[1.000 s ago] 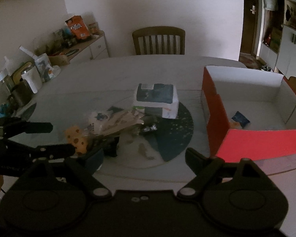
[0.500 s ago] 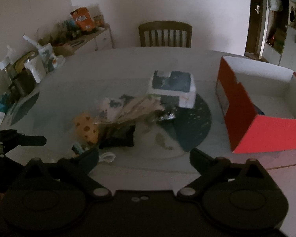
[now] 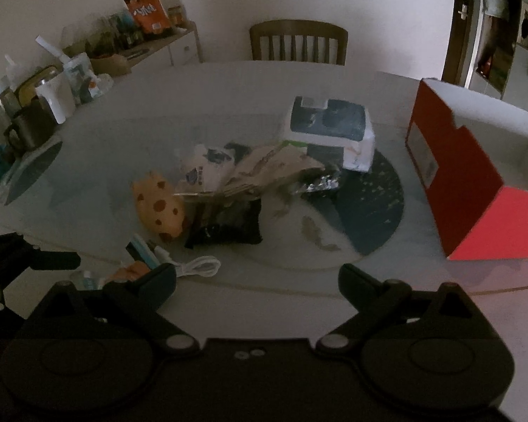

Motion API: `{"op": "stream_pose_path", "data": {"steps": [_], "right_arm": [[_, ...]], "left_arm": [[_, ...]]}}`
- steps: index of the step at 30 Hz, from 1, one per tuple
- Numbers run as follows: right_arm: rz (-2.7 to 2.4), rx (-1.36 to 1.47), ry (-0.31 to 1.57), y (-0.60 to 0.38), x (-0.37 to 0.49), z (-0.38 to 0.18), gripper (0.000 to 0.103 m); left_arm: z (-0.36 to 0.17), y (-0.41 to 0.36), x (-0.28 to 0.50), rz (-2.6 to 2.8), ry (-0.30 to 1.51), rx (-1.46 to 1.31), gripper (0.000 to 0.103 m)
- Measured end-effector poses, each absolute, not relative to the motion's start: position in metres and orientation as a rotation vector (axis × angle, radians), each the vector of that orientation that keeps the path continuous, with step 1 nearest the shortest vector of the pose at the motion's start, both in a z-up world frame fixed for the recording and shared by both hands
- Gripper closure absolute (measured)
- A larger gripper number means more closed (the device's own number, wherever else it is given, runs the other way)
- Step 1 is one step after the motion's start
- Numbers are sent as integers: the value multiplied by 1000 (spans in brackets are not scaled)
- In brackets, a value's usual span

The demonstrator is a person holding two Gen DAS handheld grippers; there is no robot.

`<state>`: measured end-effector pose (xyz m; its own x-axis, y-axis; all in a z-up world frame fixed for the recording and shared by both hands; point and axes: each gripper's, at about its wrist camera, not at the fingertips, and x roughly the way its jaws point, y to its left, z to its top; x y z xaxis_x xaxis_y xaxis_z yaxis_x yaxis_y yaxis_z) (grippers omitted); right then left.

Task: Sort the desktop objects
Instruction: 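Grasp white bread-picture bag with left tool while right tool grasps black snack bag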

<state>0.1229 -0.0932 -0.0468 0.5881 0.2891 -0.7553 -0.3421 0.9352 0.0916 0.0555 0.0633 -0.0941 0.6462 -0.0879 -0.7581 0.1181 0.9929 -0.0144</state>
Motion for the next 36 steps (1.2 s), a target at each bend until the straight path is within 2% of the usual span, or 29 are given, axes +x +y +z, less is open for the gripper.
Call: {"op": "stream_pose_path", "data": {"steps": [13,25,31,36], "right_arm": [[341,-73,844,-73,153,-52,6],[387,-132,877,-47,173,-70,13],[412,-148,893,-42,175,-75,17],[429,-155,902,-39,176,-77,23]], "left_arm": [[-104,65,71,-142,846,50,6],[-114,66,72,-151,857,71,10],[-112,61,71,-175,839,92,27],[-112,60,71,-186,831,99,32]]}}
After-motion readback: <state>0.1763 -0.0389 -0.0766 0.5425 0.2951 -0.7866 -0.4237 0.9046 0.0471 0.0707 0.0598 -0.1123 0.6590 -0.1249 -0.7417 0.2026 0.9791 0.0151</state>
